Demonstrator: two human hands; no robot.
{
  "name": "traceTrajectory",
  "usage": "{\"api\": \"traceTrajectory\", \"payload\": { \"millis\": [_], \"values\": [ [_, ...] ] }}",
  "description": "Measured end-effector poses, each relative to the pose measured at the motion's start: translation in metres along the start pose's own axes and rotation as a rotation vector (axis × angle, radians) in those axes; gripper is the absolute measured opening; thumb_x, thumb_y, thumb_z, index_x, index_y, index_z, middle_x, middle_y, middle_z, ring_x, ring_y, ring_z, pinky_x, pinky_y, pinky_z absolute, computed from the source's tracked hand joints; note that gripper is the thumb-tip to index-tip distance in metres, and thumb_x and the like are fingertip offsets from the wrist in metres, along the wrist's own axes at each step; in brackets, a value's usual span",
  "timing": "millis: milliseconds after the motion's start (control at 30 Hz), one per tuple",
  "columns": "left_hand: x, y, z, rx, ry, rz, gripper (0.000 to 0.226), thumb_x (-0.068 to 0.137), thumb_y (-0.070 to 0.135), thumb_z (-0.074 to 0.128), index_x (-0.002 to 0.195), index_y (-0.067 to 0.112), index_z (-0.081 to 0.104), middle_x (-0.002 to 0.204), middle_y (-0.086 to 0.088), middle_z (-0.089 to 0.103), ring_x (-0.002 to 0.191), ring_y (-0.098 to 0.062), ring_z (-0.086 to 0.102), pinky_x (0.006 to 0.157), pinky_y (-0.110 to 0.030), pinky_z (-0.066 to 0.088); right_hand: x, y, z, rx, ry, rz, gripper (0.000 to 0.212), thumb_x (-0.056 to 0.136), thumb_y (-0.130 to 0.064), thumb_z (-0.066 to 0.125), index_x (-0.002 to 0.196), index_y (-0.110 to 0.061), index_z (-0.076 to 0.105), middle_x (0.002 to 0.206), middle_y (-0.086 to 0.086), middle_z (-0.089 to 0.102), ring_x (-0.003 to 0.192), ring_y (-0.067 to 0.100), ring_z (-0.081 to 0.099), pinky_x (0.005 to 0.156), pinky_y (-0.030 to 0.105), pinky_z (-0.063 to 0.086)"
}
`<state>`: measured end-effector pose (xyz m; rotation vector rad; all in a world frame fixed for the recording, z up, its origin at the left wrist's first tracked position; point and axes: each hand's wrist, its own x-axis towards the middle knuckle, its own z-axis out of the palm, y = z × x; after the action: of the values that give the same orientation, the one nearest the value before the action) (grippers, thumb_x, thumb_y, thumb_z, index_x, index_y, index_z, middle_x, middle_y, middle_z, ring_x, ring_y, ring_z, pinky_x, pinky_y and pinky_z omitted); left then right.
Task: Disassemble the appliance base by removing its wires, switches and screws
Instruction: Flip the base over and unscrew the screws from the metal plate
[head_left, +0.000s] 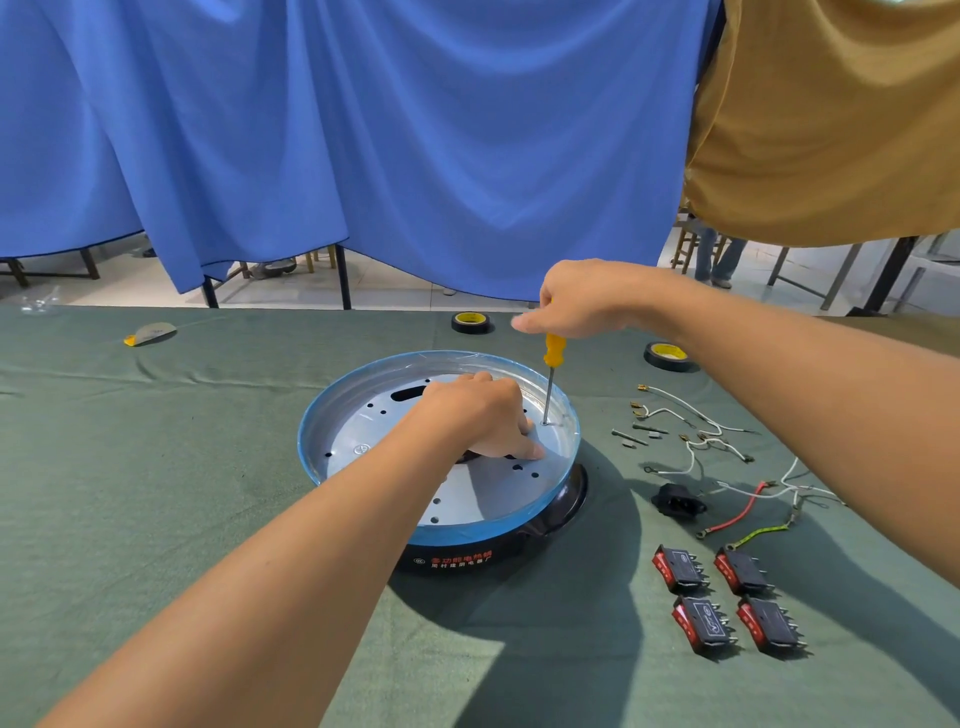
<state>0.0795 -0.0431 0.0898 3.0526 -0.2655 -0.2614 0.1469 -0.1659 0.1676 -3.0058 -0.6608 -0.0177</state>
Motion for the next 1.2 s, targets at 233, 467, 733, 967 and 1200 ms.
{"api": "traceTrajectory", "payload": {
  "millis": [233,467,733,967,1200],
  "values": [
    [0.000,0.000,0.000,-0.002,-0.008,-0.005,0.056,0.088,0.059,0.055,0.131,0.024,0.058,0.118,-0.003,0.057,0.101,-0.023,0.048,0.094,-0.045,0.046,-0.004,-0.003,-0.001,0.037,-0.026,-0.005,0.032,0.085,-0.022,0.056,0.105,0.001,0.067,0.079,0.017,0.058,0.065,0.023,0.042,0.053,0.029,0.036],
    [0.001,0.000,0.000,0.003,-0.012,-0.008,0.057,0.088,0.058,0.056,0.133,0.023,0.057,0.117,-0.003,0.057,0.103,-0.025,0.049,0.095,-0.046,0.046,-0.007,-0.001,0.002,0.045,0.026,-0.018,0.029,0.089,-0.024,0.058,0.096,0.002,0.068,0.084,0.022,0.065,0.066,0.022,0.045,0.054,0.027,0.037],
    [0.000,-0.001,0.001,-0.009,-0.003,0.001,0.055,0.088,0.057,0.056,0.131,0.023,0.059,0.114,-0.001,0.059,0.101,-0.024,0.052,0.094,-0.044,0.048,-0.008,-0.001,0.000,0.019,0.035,0.001,0.042,0.096,-0.040,0.050,0.072,-0.007,0.057,0.066,0.008,0.052,0.054,0.020,0.049,0.047,0.026,0.044],
    [0.000,-0.001,0.002,0.000,0.011,-0.001,0.057,0.088,0.057,0.056,0.133,0.023,0.057,0.120,-0.003,0.057,0.099,-0.022,0.047,0.094,-0.045,0.048,-0.012,-0.002,-0.002,0.033,-0.004,0.015,0.036,0.091,-0.036,0.056,0.071,-0.006,0.058,0.065,0.005,0.043,0.055,0.019,0.037,0.048,0.026,0.032],
    [-0.001,0.000,0.003,-0.003,0.005,0.007,0.055,0.089,0.056,0.055,0.133,0.022,0.058,0.119,-0.003,0.059,0.103,-0.025,0.052,0.095,-0.045,0.048,-0.012,-0.001,-0.002,0.069,0.008,-0.008,0.037,0.087,-0.028,0.062,0.108,0.002,0.066,0.110,0.022,0.065,0.073,0.020,0.043,0.062,0.041,0.043]
  ]
}}
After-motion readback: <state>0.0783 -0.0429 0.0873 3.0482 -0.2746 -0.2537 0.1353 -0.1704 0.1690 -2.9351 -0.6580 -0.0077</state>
